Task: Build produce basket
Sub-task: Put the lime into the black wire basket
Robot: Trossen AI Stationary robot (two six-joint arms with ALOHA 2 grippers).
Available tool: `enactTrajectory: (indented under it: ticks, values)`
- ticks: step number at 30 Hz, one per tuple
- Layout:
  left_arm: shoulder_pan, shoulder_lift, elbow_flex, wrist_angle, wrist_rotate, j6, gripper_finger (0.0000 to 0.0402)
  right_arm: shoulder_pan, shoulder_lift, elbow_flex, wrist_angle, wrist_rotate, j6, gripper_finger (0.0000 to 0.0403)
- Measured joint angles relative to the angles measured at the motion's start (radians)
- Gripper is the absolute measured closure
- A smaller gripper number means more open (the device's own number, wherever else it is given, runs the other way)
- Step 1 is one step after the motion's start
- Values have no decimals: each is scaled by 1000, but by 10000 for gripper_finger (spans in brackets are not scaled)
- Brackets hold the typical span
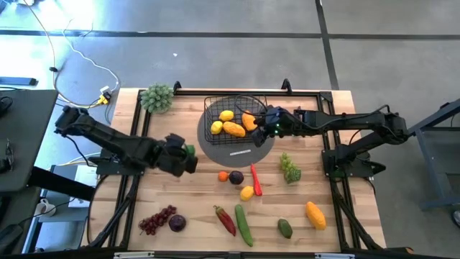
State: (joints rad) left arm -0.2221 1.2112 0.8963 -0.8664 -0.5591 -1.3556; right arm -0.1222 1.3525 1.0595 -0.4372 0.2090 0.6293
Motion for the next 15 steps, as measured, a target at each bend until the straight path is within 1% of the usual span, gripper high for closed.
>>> enactTrajectory:
  ticks: [2,4,6,9,15]
  values:
    - [40,-15,0,42,0,84,231,-2,0,0,18,9,0,151]
    - [83,-21,1,124,-5,170,231,-2,0,0,34,33,0,151]
    - [126,-24,-1,177,-2,260,231,-2,0,0,53,71,0,151]
    - [202,-24,1,298,11,388,231,-13,0,0,62,129,-9,151]
    - [361,-24,0,498,81,625,231,-81,0,0,62,143,-33,151]
